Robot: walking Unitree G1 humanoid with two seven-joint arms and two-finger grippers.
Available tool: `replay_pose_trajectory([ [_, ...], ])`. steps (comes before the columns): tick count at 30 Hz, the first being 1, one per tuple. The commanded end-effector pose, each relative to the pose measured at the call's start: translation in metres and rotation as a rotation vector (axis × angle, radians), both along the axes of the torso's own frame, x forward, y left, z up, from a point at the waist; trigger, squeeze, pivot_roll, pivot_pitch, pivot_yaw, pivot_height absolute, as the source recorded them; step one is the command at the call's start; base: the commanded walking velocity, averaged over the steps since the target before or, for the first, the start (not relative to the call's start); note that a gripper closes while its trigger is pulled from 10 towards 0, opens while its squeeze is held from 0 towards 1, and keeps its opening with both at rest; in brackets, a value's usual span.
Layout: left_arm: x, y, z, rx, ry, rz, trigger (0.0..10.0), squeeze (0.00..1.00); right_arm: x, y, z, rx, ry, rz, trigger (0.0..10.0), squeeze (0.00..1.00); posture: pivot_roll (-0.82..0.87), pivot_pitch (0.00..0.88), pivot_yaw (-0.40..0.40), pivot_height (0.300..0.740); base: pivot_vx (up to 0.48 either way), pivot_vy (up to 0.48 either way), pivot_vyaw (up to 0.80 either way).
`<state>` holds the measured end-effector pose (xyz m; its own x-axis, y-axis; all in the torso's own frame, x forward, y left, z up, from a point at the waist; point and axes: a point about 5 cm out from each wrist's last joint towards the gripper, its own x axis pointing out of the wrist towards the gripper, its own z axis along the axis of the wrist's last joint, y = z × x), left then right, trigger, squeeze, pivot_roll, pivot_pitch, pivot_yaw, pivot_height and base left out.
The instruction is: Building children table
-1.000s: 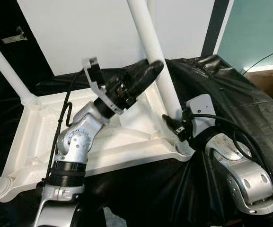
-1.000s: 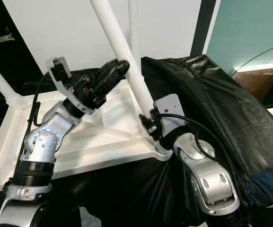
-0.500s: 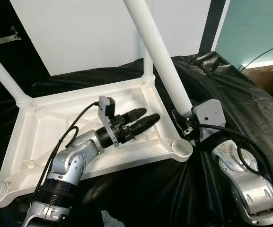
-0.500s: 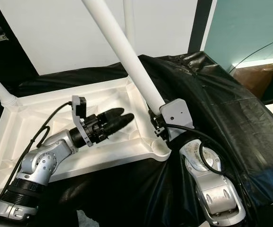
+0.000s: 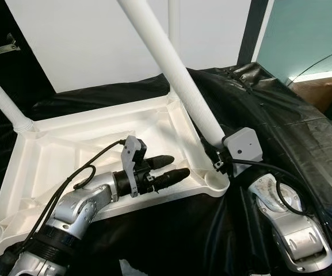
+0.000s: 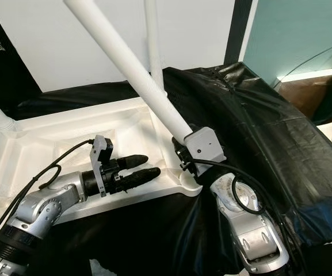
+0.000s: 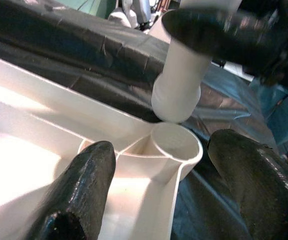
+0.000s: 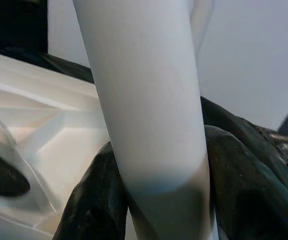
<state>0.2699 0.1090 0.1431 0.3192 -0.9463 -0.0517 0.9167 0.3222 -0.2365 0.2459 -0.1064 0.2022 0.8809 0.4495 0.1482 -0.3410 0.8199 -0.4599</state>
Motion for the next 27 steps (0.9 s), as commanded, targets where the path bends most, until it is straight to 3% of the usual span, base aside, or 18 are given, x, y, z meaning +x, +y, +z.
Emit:
replay_pose_trajectory([
  [1, -0.030, 0.001, 0.003, -0.100, -0.019, -0.558, 10.0, 0.00, -0.003, 0.008, 0.008, 0.029, -0.028, 0.059, 10.0, 0.00, -0.17, 0.052, 0.042, 0.740, 0.000, 0.000, 0.00],
  [11, -0.034, 0.010, -0.004, -0.033, 0.020, -0.600, 10.0, 0.00, -0.003, 0.006, 0.007, 0.100, 0.028, 0.056, 10.0, 0.00, -0.17, 0.059, 0.031, 0.740, 0.000, 0.000, 0.00],
  [18, -0.040, 0.012, -0.012, 0.002, 0.047, -0.612, 10.0, 0.00, -0.007, -0.009, 0.006, 0.197, 0.082, -0.014, 10.0, 0.00, -0.16, 0.064, 0.030, 0.740, 0.000, 0.000, 0.00],
  [21, -0.039, 0.009, -0.017, 0.004, 0.054, -0.594, 10.0, 0.00, -0.011, -0.018, -0.003, 0.265, 0.136, -0.055, 10.0, 0.00, -0.17, 0.067, 0.032, 0.740, 0.000, 0.000, 0.00],
  [27, -0.035, 0.002, -0.017, -0.021, 0.049, -0.568, 10.0, 0.00, -0.014, -0.023, -0.021, 0.269, 0.198, -0.073, 10.0, 0.00, -0.18, 0.075, 0.042, 0.740, 0.000, 0.000, 0.00],
])
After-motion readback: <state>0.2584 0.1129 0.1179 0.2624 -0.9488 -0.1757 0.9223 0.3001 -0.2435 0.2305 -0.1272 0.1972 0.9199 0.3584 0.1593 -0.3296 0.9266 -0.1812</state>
